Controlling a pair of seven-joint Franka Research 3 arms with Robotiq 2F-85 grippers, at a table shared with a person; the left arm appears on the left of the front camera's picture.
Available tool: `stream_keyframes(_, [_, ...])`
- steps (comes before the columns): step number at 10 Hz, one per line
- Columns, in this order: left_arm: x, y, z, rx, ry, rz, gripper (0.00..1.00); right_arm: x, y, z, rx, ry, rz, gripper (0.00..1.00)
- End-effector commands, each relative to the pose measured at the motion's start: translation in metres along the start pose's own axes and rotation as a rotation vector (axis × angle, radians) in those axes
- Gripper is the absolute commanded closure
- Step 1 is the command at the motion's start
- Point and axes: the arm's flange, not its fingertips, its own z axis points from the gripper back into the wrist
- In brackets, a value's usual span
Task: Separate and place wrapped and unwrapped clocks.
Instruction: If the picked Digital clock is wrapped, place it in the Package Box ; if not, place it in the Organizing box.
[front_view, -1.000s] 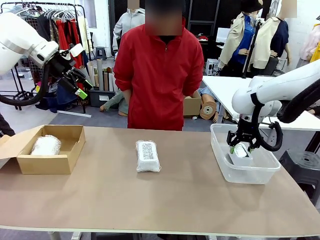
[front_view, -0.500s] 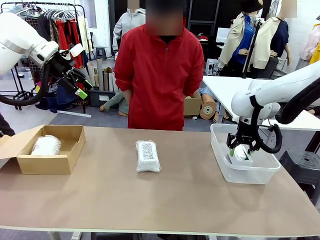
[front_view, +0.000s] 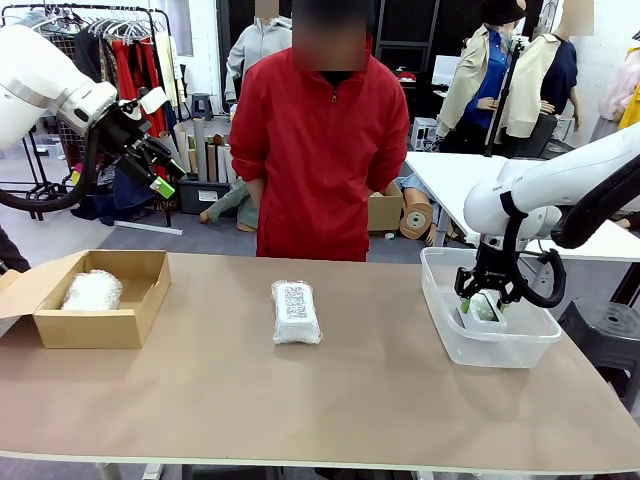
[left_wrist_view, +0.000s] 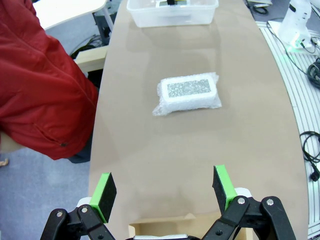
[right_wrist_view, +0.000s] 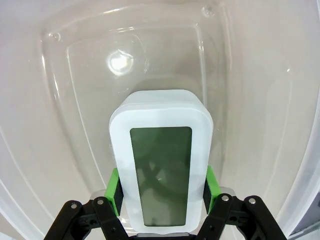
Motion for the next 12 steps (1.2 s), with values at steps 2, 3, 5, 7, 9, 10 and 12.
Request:
stream_keyframes(2, [0.0,-0.001,0.001,0.002,0.0,0.002,0.0,0.001,-0.002,-0.007,-0.007,0.01,0.001,0.0])
stream_keyframes(3, [0.0,-0.001,0.001,0.002,0.0,0.002,0.0,0.001,-0.002,-0.005,-0.01,0.008,0.005,0.0])
stream_keyframes(5, [0.0,-0.001,0.001,0.002,0.0,0.002,0.0,-0.001,0.001,0.003,-0.027,-0.004,0.014,0.0])
stream_keyframes(7, [0.0,-0.001,0.001,0.002,0.0,0.002,0.0,-0.008,0.004,0.021,-0.063,-0.02,0.038,0.0])
stream_keyframes(9, [0.0,-0.001,0.001,0.002,0.0,0.002,0.0,-0.017,0.009,0.045,-0.077,-0.032,0.069,0.0])
stream_keyframes(10, [0.0,-0.001,0.001,0.002,0.0,0.002,0.0,-0.021,0.01,0.056,-0.088,-0.042,0.075,0.0])
stream_keyframes(12, [0.0,-0.001,0.001,0.002,0.0,0.002,0.0,-0.028,0.013,0.079,-0.111,-0.072,0.09,0.0])
